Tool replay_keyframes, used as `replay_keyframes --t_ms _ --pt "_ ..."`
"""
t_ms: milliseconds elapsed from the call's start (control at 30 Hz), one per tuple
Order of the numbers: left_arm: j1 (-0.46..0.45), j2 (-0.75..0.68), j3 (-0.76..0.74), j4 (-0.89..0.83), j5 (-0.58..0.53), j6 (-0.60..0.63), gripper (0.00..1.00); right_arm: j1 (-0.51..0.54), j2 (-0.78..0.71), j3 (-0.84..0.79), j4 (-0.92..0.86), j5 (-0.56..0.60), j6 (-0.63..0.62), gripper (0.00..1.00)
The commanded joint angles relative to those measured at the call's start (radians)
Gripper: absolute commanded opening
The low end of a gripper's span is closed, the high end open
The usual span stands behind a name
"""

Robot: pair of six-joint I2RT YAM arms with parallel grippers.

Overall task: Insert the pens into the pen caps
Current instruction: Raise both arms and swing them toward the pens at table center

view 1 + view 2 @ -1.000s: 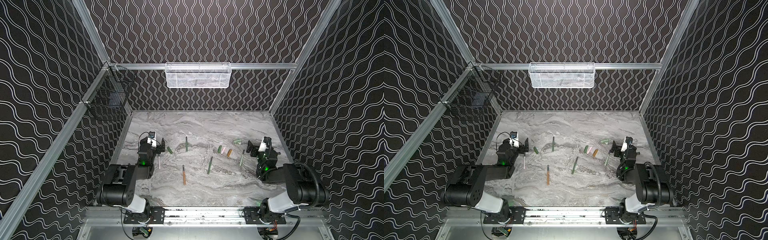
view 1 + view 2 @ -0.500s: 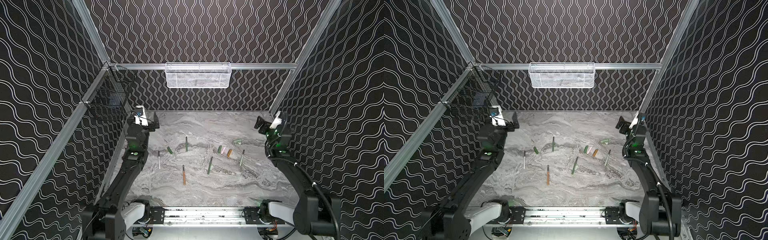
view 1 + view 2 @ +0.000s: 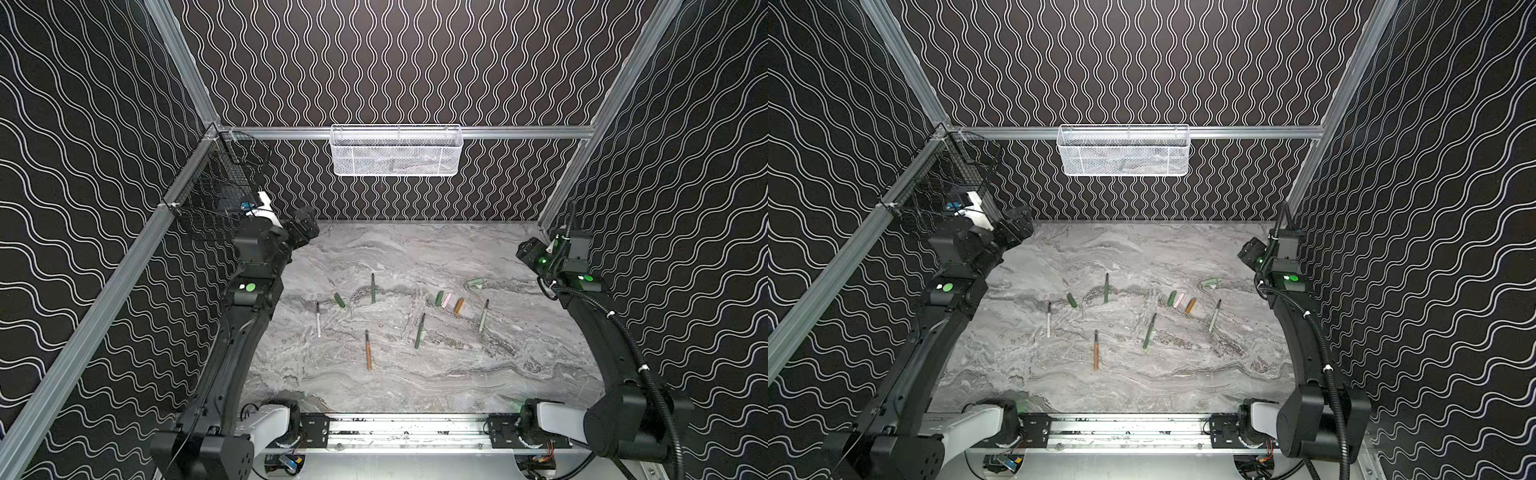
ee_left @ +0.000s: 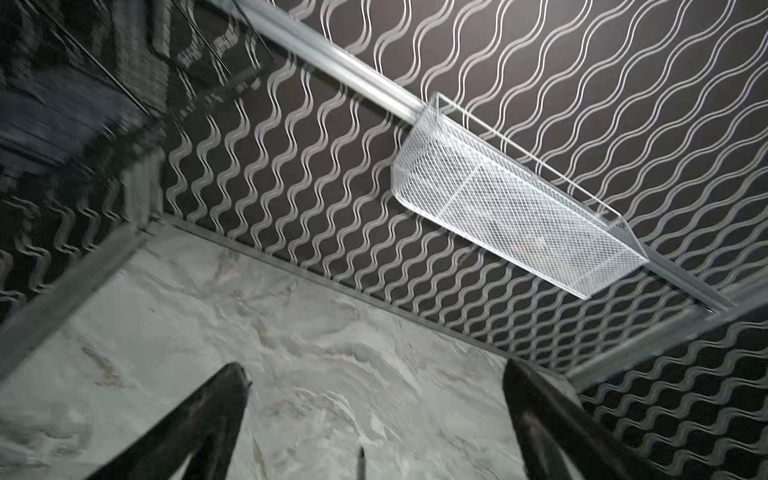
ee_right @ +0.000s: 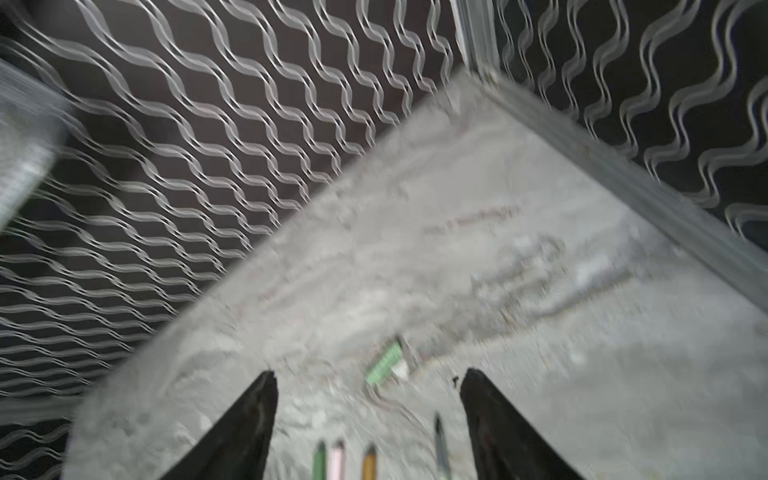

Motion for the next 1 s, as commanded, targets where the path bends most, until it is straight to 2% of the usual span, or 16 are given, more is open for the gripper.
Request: replay_keyframes --t_ms 0,67,133,233,300,367,467,533,633,700,767,900,967 --pt "-0.002 0.071 0.008 -0.059 0.114 -0.138 0.95 0.037 -0.001 -0.054 -0.095 0.041 0.025 0.58" --pt "-0.016 0.121 -0.003 -0.037 0.161 -0.201 0.9 0.046 -0.005 -0.114 -0.078 0.056 0.048 0.51" --pt "-0.063 0.186 0.042 -0.066 0.197 -0.185 0.88 0.059 0.001 -0.157 -0.065 0.076 0.057 0.5" --pt "-0.255 0.274 0.152 -0.158 0.125 -0.035 0.95 0.131 0.074 -0.121 -0.136 0.068 -0.032 0.47" --pt "-0.404 0.326 0.236 -0.237 0.033 0.053 0.96 0.162 0.12 -0.1 -0.198 0.037 -0.031 0.48" --pt "-0.475 0.349 0.262 -0.26 0.047 0.069 0.96 0.189 0.121 -0.102 -0.196 -0.005 -0.032 0.49" --pt "-0.48 0.296 0.15 -0.171 0.146 0.014 0.94 0.213 0.095 -0.131 -0.168 -0.007 -0.043 0.5" --pt "-0.487 0.255 0.075 -0.11 0.176 -0.013 0.94 0.22 0.096 -0.148 -0.142 0.018 -0.04 0.46" --pt "-0.514 0.234 0.074 -0.146 0.146 0.017 0.94 0.224 0.157 -0.102 -0.195 0.05 -0.048 0.36" --pt "-0.527 0.233 0.098 -0.192 0.119 0.009 0.89 0.226 0.185 -0.1 -0.209 0.077 -0.048 0.33" --pt "-0.528 0.22 0.052 -0.144 0.12 -0.057 0.88 0.226 0.196 -0.1 -0.205 0.074 -0.04 0.32" --pt "-0.528 0.221 0.006 -0.068 0.174 -0.088 0.88 0.228 0.22 -0.109 -0.209 0.066 -0.022 0.33" --pt "-0.528 0.228 0.009 -0.068 0.181 -0.112 0.85 0.233 0.25 -0.124 -0.206 0.045 -0.023 0.38"
